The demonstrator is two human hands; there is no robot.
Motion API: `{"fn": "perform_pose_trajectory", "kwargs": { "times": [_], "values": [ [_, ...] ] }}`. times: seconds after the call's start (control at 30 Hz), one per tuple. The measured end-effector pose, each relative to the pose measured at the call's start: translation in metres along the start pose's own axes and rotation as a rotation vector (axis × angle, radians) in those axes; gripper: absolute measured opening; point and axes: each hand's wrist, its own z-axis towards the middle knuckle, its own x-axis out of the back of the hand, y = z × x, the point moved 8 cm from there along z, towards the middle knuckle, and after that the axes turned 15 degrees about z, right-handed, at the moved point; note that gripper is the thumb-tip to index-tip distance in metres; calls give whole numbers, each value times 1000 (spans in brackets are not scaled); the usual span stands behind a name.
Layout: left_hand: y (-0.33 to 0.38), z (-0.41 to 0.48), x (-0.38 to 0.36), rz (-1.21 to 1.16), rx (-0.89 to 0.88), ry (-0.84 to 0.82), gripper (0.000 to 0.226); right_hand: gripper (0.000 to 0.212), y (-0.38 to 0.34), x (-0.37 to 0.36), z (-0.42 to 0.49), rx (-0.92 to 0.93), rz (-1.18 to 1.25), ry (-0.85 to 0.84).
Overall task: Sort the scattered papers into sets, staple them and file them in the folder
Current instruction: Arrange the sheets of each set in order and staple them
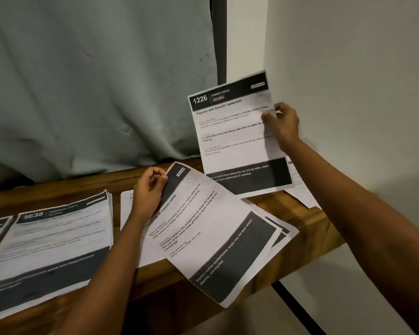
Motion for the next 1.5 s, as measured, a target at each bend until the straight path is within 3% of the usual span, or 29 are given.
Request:
{"fn": "perform_pose_trajectory", "kwargs": {
  "times": [0.17,0.33,0.47,0.57,0.67,0.73,0.9,1.1,1.23,1.5],
  "values": [
    [-7,4,4,-10,57,20,6,9,20,-33,-19,-161,-50,-236],
    [-6,14,1,162,81,79,3,8,60,-61,-50,-387,-260,-479],
    [0,20,-9,349,81,107,6,25,79,-67,-76,-466,-413,-511],
    [-2,20,-16,451,125,118,8,12,98,-64,-93,-525,-425,-515],
    [-9,20,-27,506,137,107,4,40,111,-63,-105,-598,-312,-525],
    [-13,22,-34,542,150,114,5,57,117,-61,-111,-580,-402,-572],
    [-12,20,-50,577,205,112,7,34,127,-63,-120,-500,-504,-606],
    [-11,0,-53,641,396,19,52,19,136,-54,-119,-492,-579,-510],
    [-9,-38,-46,719,555,-158,77,19,140,-47,-122,-500,-646,-486],
    [10,-99,-56,557,624,-313,90,30,126,-53,-135,-551,-703,-566]
  ]
}}
